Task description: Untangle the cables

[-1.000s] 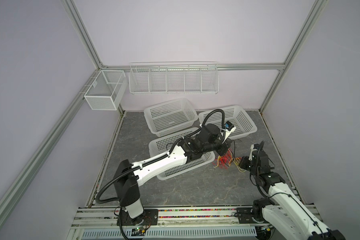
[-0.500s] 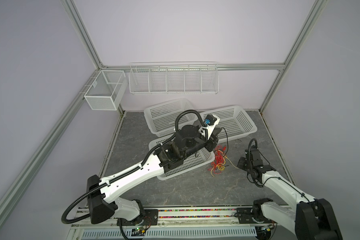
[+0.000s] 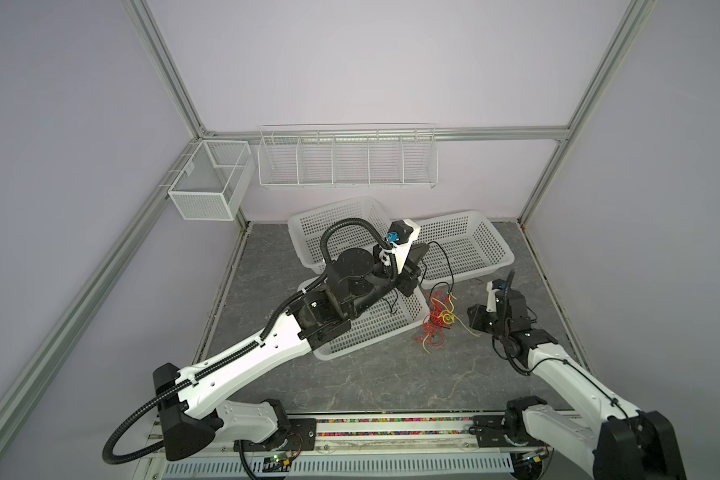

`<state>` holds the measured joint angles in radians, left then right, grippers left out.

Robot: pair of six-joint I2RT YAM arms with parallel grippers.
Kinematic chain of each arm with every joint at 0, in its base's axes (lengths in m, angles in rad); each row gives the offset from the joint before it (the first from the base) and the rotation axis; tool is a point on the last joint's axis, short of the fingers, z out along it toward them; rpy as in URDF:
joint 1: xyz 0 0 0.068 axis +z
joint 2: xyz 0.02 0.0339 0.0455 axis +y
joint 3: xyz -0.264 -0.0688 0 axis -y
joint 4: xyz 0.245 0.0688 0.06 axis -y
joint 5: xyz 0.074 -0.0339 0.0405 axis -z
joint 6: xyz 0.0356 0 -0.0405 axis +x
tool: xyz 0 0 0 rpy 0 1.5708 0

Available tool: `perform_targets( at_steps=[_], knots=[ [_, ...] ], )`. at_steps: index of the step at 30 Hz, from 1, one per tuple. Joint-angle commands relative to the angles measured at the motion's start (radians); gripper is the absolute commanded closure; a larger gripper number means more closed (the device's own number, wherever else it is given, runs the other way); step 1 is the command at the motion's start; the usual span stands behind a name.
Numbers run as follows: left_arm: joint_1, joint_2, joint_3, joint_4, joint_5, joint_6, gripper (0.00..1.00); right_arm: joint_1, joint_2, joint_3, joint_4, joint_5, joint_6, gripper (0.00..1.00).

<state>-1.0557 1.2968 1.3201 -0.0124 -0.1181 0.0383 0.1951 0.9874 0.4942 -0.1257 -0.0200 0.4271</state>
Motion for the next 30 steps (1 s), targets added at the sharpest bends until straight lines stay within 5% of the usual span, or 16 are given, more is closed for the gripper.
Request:
perform_targets(
  at_steps=[1, 15, 30],
  knots=[
    [0.002, 0.016, 0.007, -0.008, 0.007, 0.000, 1.00, 0.004, -0.084, 0.027, 0.002, -0.078, -0.088, 0.61],
    [0.002, 0.070, 0.042, -0.037, -0.018, -0.002, 1.00, 0.044, -0.337, 0.025, -0.014, -0.494, -0.108, 0.27],
    [0.002, 0.046, 0.042, -0.054, -0.042, -0.004, 1.00, 0.154, -0.200, -0.062, 0.163, -0.242, -0.018, 0.33]
  ],
)
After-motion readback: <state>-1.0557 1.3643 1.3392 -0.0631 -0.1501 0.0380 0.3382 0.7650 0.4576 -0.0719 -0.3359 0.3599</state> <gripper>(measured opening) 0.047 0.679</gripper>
